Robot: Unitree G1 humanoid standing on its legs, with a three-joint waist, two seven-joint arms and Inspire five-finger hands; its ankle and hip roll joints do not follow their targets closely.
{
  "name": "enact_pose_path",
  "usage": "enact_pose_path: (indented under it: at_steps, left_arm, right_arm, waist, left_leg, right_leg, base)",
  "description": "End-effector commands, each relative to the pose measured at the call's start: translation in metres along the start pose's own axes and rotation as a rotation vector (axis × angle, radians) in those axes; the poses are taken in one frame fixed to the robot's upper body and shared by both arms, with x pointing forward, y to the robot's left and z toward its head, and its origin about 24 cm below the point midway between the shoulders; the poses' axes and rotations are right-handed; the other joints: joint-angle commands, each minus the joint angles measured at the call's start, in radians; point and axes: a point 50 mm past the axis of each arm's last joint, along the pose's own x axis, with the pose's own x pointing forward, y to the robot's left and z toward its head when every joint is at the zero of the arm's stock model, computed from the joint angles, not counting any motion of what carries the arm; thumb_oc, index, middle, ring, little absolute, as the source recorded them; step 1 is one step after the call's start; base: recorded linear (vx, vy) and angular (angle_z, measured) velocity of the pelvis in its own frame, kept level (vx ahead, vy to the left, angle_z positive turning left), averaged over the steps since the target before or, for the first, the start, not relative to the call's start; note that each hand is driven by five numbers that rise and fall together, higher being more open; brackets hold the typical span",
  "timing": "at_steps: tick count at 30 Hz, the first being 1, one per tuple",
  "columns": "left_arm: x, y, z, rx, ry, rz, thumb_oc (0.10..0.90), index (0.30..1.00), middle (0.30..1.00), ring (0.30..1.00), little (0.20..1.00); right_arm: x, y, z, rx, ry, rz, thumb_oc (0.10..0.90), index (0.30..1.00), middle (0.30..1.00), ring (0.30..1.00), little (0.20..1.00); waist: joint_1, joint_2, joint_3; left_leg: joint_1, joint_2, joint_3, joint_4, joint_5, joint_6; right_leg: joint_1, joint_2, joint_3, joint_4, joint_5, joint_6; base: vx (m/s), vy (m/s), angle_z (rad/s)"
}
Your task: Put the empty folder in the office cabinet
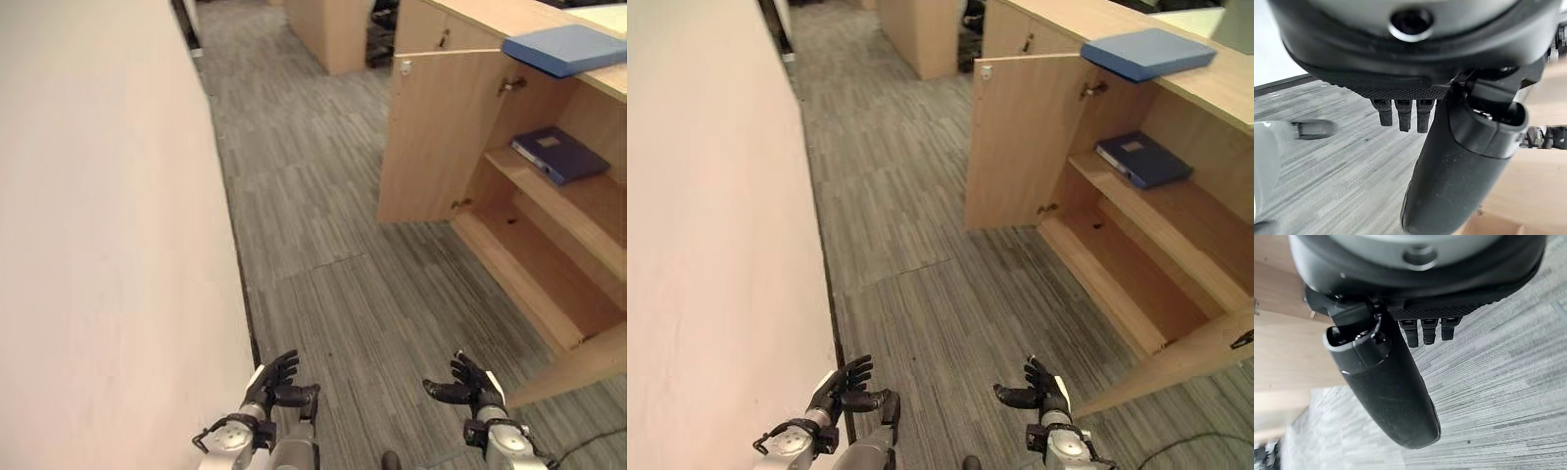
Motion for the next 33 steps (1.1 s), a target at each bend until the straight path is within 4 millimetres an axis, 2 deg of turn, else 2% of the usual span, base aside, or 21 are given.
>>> enact_pose_path:
  at_steps: [1, 2, 4, 7, 9, 10, 11, 12, 13, 14, 15, 16, 17, 20, 21, 22, 24, 25, 26, 30, 33]
  left_arm:
    - [0.0, 0.015, 0.038, 0.057, -0.187, 0.008, 0.8, 0.9, 0.9, 0.9, 0.9]
    - [0.0, 0.017, 0.037, 0.063, -0.18, 0.015, 0.8, 0.9, 0.9, 0.9, 0.9]
    - [-0.002, 0.019, 0.036, 0.063, -0.182, 0.024, 0.8, 0.9, 0.9, 0.9, 0.9]
    - [-0.002, 0.022, 0.038, 0.073, -0.187, 0.029, 0.8, 0.9, 0.9, 0.9, 0.9]
    - [-0.001, 0.023, 0.04, 0.079, -0.19, 0.029, 0.8, 0.9, 0.9, 0.9, 0.9]
    - [0.0, 0.025, 0.043, 0.088, -0.198, 0.032, 0.8, 0.9, 0.9, 0.9, 0.9]
    - [0.0, 0.023, 0.044, 0.092, -0.2, 0.028, 0.8, 0.9, 0.9, 0.9, 0.9]
    - [0.002, 0.022, 0.048, 0.108, -0.209, 0.019, 0.8, 0.9, 0.9, 0.9, 0.9]
    - [0.002, 0.022, 0.048, 0.108, -0.21, 0.02, 0.8, 0.9, 0.9, 0.9, 0.9]
    - [0.002, 0.019, 0.049, 0.116, -0.214, 0.003, 0.8, 0.9, 0.9, 0.9, 0.9]
    - [0.002, 0.018, 0.049, 0.113, -0.217, 0.001, 0.8, 0.9, 0.9, 0.9, 0.9]
    - [0.002, 0.018, 0.049, 0.112, -0.216, 0.001, 0.8, 0.9, 0.9, 0.9, 0.9]
    - [0.002, 0.014, 0.047, 0.106, -0.213, -0.014, 0.8, 0.9, 0.9, 0.9, 0.9]
    - [0.001, 0.012, 0.047, 0.102, -0.211, -0.027, 0.8, 0.9, 0.9, 0.9, 0.9]
    - [0.0, 0.01, 0.044, 0.097, -0.205, -0.036, 0.8, 0.9, 0.9, 0.9, 0.9]
    - [0.0, 0.01, 0.044, 0.102, -0.206, -0.037, 0.8, 0.9, 0.9, 0.9, 0.9]
    - [-0.001, 0.01, 0.044, 0.107, -0.206, -0.041, 0.8, 0.9, 0.9, 0.9, 0.9]
    - [0.001, 0.009, 0.044, 0.117, -0.204, -0.043, 0.8, 0.9, 0.9, 0.9, 0.9]
    - [0.002, 0.008, 0.043, 0.126, -0.201, -0.045, 0.8, 0.9, 0.9, 0.9, 0.9]
    - [0.001, 0.007, 0.038, 0.144, -0.185, -0.057, 0.8, 0.9, 0.9, 0.9, 0.9]
    - [-0.001, 0.007, 0.036, 0.15, -0.18, -0.064, 0.8, 0.9, 0.9, 0.9, 0.9]
  right_arm:
    - [0.006, 0.005, 0.04, 0.016, -0.19, 0.037, 0.8, 0.9, 0.9, 0.9, 0.9]
    - [0.005, 0.007, 0.036, 0.012, -0.181, 0.041, 0.8, 0.9, 0.9, 0.9, 0.9]
    - [0.006, 0.01, 0.037, -0.006, -0.181, 0.059, 0.8, 0.9, 0.9, 0.9, 0.9]
    - [0.008, 0.015, 0.042, -0.035, -0.189, 0.079, 0.8, 0.9, 0.9, 0.9, 0.9]
    - [0.01, 0.016, 0.044, -0.04, -0.192, 0.082, 0.8, 0.9, 0.9, 0.9, 0.9]
    - [0.012, 0.018, 0.05, -0.04, -0.206, 0.083, 0.8, 0.9, 0.9, 0.9, 0.9]
    - [0.013, 0.019, 0.051, -0.043, -0.208, 0.085, 0.8, 0.9, 0.9, 0.9, 0.9]
    - [0.015, 0.021, 0.058, -0.036, -0.225, 0.081, 0.8, 0.9, 0.9, 0.9, 0.9]
    - [0.016, 0.021, 0.058, -0.036, -0.226, 0.081, 0.8, 0.9, 0.9, 0.9, 0.9]
    - [0.014, 0.025, 0.061, -0.034, -0.242, 0.1, 0.8, 0.9, 0.9, 0.9, 0.9]
    - [0.014, 0.026, 0.062, -0.031, -0.247, 0.103, 0.8, 0.9, 0.9, 0.9, 0.9]
    - [0.014, 0.025, 0.061, -0.032, -0.246, 0.102, 0.8, 0.9, 0.9, 0.9, 0.9]
    - [0.013, 0.023, 0.06, -0.031, -0.245, 0.098, 0.8, 0.9, 0.9, 0.9, 0.9]
    - [0.013, 0.021, 0.056, -0.027, -0.23, 0.083, 0.8, 0.9, 0.9, 0.9, 0.9]
    - [0.014, 0.02, 0.052, -0.018, -0.205, 0.071, 0.8, 0.9, 0.9, 0.9, 0.9]
    - [0.015, 0.02, 0.051, -0.017, -0.2, 0.067, 0.8, 0.9, 0.9, 0.9, 0.9]
    - [0.015, 0.02, 0.051, -0.021, -0.198, 0.068, 0.8, 0.9, 0.9, 0.9, 0.9]
    - [0.014, 0.02, 0.05, -0.021, -0.192, 0.068, 0.8, 0.9, 0.9, 0.9, 0.9]
    - [0.013, 0.016, 0.045, -0.014, -0.179, 0.053, 0.8, 0.9, 0.9, 0.9, 0.9]
    - [0.008, 0.002, 0.033, 0.007, -0.15, 0.01, 0.8, 0.9, 0.9, 0.9, 0.9]
    - [0.007, -0.002, 0.03, 0.015, -0.14, -0.002, 0.8, 0.9, 0.9, 0.9, 0.9]
  waist:
    - [0.023, -0.069, -0.092]
    - [0.019, -0.096, -0.103]
    - [0.031, -0.108, -0.124]
    - [0.034, -0.119, -0.131]
    - [0.021, -0.124, -0.126]
    - [0.025, -0.096, -0.124]
    - [0.012, -0.094, -0.117]
    - [-0.007, -0.055, -0.103]
    - [-0.005, -0.046, -0.102]
    - [-0.037, -0.046, -0.085]
    - [-0.048, -0.024, -0.076]
    - [-0.05, -0.031, -0.077]
    - [-0.086, -0.014, -0.067]
    - [-0.101, -0.015, -0.055]
    - [-0.118, -0.032, -0.044]
    - [-0.128, -0.038, -0.037]
    - [-0.137, -0.031, -0.028]
    - [-0.153, -0.027, -0.018]
    - [-0.171, -0.034, -0.013]
    - [-0.193, -0.047, -0.018]
    - [-0.198, -0.047, -0.02]
  left_leg:
    - [-0.197, -0.031, -0.012, -0.118, 0.234, 0.041]
    - [-0.188, -0.054, 0.002, -0.114, 0.241, 0.044]
    - [-0.164, -0.064, 0.021, -0.104, 0.235, 0.067]
    - [-0.11, -0.083, 0.054, -0.094, 0.178, 0.104]
    - [-0.08, -0.1, 0.051, -0.103, 0.159, 0.11]
    - [-0.052, -0.078, 0.047, -0.091, 0.132, 0.117]
    - [-0.02, -0.094, 0.038, -0.096, 0.111, 0.127]
    - [0.036, -0.093, 0.025, -0.083, 0.068, 0.156]
    - [0.032, -0.082, 0.025, -0.077, 0.07, 0.155]
    - [0.115, -0.119, 0.011, -0.084, 0.02, 0.175]
    - [0.146, -0.113, 0.005, -0.083, 0.009, 0.182]
    - [0.15, -0.123, 0.004, -0.086, 0.003, 0.182]
    - [0.224, -0.118, -0.014, -0.087, -0.046, 0.177]
    - [0.269, -0.112, -0.011, -0.084, -0.085, 0.166]
    - [0.33, -0.121, -0.01, -0.094, -0.131, 0.149]
    - [0.364, -0.124, -0.006, -0.095, -0.156, 0.14]
    - [0.394, -0.11, -0.003, -0.092, -0.179, 0.13]
    - [0.416, -0.094, -0.006, -0.073, -0.205, 0.114]
    - [0.431, -0.091, -0.024, -0.048, -0.237, 0.105]
    - [0.458, -0.089, -0.047, 0.037, -0.314, 0.087]
    - [0.47, -0.086, -0.051, 0.06, -0.339, 0.076]
  right_leg:
    - [0.485, -0.035, -0.017, -0.387, 0.002, -0.032]
    - [0.475, -0.056, -0.03, -0.354, 0.057, -0.011]
    - [0.455, -0.062, -0.016, -0.304, 0.186, 0.042]
    - [0.375, -0.067, -0.05, -0.146, 0.408, 0.161]
    - [0.343, -0.065, -0.08, -0.065, 0.441, 0.182]
    - [0.311, -0.039, -0.114, -0.002, 0.52, 0.182]
    - [0.28, -0.052, -0.166, 0.069, 0.514, 0.182]
    - [0.219, -0.046, -0.217, 0.174, 0.562, 0.182]
    - [0.218, -0.035, -0.214, 0.166, 0.572, 0.182]
    - [0.146, -0.064, -0.267, 0.175, 0.479, 0.182]
    - [0.084, -0.052, -0.289, 0.205, 0.452, 0.18]
    - [0.085, -0.061, -0.289, 0.213, 0.44, 0.181]
    - [-0.007, -0.101, -0.396, 0.126, 0.305, 0.129]
    - [-0.063, -0.141, -0.482, -0.011, 0.262, 0.094]
    - [-0.102, -0.184, -0.558, -0.189, 0.297, 0.093]
    - [-0.125, -0.198, -0.591, -0.281, 0.33, 0.101]
    - [-0.127, -0.199, -0.616, -0.362, 0.358, 0.11]
    - [-0.16, -0.224, -0.608, -0.424, 0.381, 0.127]
    - [-0.177, -0.249, -0.552, -0.448, 0.407, 0.14]
    - [-0.169, -0.306, -0.479, -0.468, 0.466, 0.16]
    - [-0.163, -0.339, -0.495, -0.473, 0.483, 0.164]
  base:
    - [0.64, 0.222, 0.21]
    - [0.55, 0.232, 0.34]
    - [0.4, 0.172, 0.08]
    - [0.36, 0.169, -0.44]
    - [0.27, 0.101, -0.38]
    - [0.27, 0.112, -0.05]
    - [0.51, 0.281, -0.02]
    - [0.34, 0.217, 0.12]
    - [0.53, 0.363, -0.01]
    - [0.38, 0.284, 0.01]
    - [0.43, 0.275, -0.14]
    - [0.43, 0.169, -0.16]
    - [0.44, 0.086, -0.04]
    - [0.34, -0.015, 0.01]
    - [0.5, -0.135, 0.14]
    - [0.42, -0.123, 0.1]
    - [0.3, -0.097, -0.11]
    - [0.51, -0.198, 0.17]
    - [0.4, -0.153, 0.26]
    - [0.35, -0.178, 0.28]
    - [0.29, -0.185, 0.12]
